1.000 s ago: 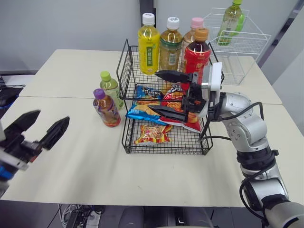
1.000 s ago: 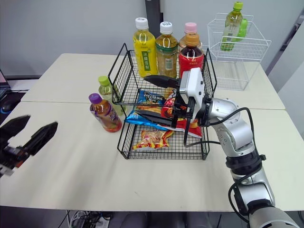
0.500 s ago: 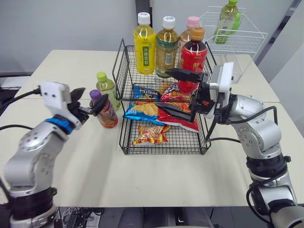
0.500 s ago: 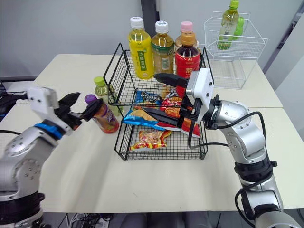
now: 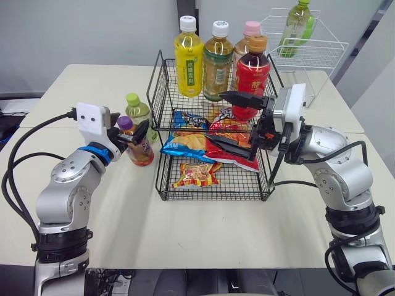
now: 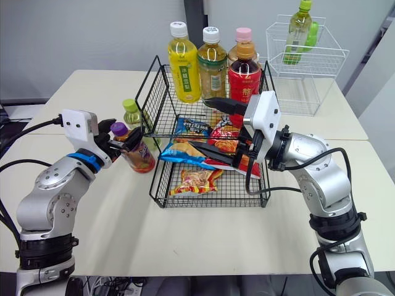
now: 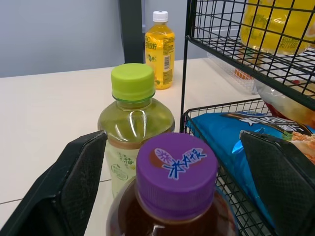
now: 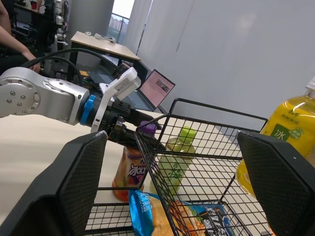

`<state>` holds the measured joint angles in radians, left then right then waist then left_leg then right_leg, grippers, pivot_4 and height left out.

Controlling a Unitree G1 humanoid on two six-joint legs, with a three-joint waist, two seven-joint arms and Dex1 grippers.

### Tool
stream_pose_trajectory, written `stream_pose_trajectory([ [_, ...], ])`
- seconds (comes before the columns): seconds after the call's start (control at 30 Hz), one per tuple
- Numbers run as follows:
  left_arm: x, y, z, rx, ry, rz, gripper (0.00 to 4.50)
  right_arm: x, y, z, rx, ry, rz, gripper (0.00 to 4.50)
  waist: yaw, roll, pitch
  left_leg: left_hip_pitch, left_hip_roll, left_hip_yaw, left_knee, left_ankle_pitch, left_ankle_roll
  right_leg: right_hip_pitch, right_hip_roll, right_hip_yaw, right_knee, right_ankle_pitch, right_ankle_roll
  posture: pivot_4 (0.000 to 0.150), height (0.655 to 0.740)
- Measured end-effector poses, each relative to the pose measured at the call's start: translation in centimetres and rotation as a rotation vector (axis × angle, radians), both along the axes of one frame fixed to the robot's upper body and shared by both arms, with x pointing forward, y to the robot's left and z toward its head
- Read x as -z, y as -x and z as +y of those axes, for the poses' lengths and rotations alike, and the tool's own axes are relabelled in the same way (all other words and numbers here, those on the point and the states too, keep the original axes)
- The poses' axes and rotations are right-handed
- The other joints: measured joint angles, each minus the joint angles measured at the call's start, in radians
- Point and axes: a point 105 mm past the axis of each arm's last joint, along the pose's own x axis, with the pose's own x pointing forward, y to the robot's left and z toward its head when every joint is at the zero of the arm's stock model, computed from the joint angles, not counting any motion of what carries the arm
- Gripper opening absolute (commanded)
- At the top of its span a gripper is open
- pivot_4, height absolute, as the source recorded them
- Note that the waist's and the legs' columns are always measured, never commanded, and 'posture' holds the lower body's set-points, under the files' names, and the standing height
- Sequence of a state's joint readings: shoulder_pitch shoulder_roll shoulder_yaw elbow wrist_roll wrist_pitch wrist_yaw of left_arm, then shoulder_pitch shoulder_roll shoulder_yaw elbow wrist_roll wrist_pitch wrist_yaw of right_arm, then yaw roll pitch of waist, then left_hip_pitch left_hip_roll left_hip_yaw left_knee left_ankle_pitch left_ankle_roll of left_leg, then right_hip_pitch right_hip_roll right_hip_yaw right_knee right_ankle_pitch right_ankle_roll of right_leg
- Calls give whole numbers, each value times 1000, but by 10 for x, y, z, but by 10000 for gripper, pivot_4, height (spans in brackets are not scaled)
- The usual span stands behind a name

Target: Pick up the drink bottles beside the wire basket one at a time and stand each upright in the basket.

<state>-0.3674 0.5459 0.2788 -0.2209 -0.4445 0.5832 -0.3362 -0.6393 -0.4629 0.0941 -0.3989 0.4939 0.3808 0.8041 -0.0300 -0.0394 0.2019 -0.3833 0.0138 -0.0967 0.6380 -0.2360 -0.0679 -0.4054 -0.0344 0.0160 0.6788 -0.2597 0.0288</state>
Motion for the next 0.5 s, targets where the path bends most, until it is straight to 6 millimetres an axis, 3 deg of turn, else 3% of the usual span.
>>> stream_pose_trajectory([
  [0.27, 0, -3, 1, -7, -16, -2, 13987, -1, 0, -1, 3, -2, -5, 45000, 0, 0, 0, 0, 0, 0, 0, 0, 0, 0, 0, 0, 0, -2, 3, 1500, 7400],
  [0.5, -1, -1, 4, 4, -11, 7, 13624, -1, 0, -1, 4, -2, -6, 45000, -2, 0, 0, 0, 0, 0, -1, 0, 0, 0, 0, 0, 0, -2, 3, 1500, 7400],
])
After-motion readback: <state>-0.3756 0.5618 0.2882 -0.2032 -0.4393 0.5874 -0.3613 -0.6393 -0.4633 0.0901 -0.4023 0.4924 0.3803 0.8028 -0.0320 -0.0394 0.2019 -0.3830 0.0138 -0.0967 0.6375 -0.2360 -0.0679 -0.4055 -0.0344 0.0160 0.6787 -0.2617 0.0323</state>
